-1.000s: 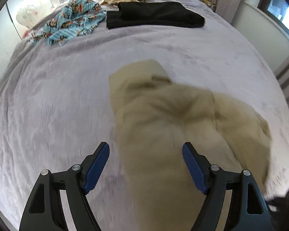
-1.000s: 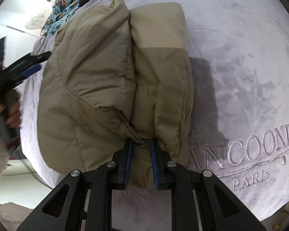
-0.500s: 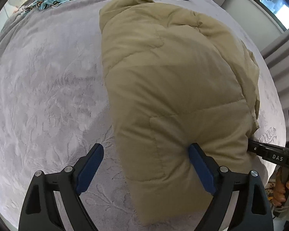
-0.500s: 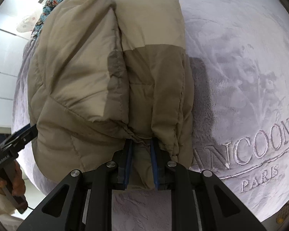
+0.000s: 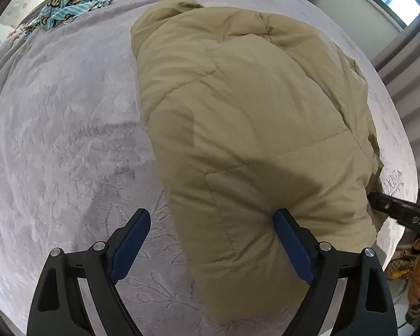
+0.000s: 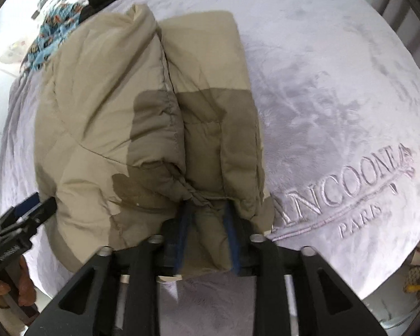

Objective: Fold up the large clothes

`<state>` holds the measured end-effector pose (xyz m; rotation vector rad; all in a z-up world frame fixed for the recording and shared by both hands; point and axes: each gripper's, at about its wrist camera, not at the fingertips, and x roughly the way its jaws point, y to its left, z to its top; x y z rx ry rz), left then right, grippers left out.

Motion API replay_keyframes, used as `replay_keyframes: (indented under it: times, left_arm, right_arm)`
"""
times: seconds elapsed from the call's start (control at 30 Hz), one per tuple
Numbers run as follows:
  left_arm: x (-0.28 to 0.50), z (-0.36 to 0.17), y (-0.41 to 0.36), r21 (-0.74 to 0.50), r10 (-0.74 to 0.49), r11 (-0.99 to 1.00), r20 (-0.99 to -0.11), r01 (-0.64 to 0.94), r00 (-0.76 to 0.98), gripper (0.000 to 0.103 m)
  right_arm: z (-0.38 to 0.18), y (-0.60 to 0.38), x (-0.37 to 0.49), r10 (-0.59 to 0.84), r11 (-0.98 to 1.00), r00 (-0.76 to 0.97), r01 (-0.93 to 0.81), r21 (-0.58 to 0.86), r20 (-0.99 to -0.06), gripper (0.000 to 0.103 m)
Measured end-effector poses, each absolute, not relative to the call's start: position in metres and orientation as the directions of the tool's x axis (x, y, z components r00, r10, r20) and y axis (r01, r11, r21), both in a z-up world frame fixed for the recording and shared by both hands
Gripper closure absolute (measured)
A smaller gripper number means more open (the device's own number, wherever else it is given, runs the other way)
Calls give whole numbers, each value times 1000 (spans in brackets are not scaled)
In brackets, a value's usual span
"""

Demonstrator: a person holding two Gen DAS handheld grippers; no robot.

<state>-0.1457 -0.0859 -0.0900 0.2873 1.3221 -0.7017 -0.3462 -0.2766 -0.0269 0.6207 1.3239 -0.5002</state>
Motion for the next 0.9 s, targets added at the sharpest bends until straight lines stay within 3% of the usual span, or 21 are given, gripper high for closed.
replay_keyframes:
  times: [0.07,0.23,0.37,0.47,0.57,0.63,0.9]
  left_arm:
    - [-145,-86,-85,-188,-299,762,-951,620,80,12]
    - [-142,-82,-84,-190,-288,766,-955,614,64,12]
    - [-138,-76,-83,-180,-271,779,-961,600,64,12]
    - [-138,-72,-81,-176,-262,789,-963,589,63,12]
    - [-134,-70,-77,-173,-270,800,-959,575,87,12]
    - [-129,-68,-74,-174,-274,809,-957,562,98,0]
    - [-94,-73,-68,-303,-367,817,-929,491,37,0]
  right_arm:
    - [-17,-274,-348,5,728,206,670,145,-978,47]
    - [3,-273,-347,-8,728,231,668,153,-973,37]
    - [16,-289,-341,6,726,248,665,175,-969,34]
    - [15,-304,-336,15,728,255,660,186,-967,25]
    - [10,-309,-330,40,728,254,655,202,-966,25]
    - [6,-312,-328,55,731,250,649,210,-967,24]
    - [-2,-342,-316,99,748,272,614,252,-957,15]
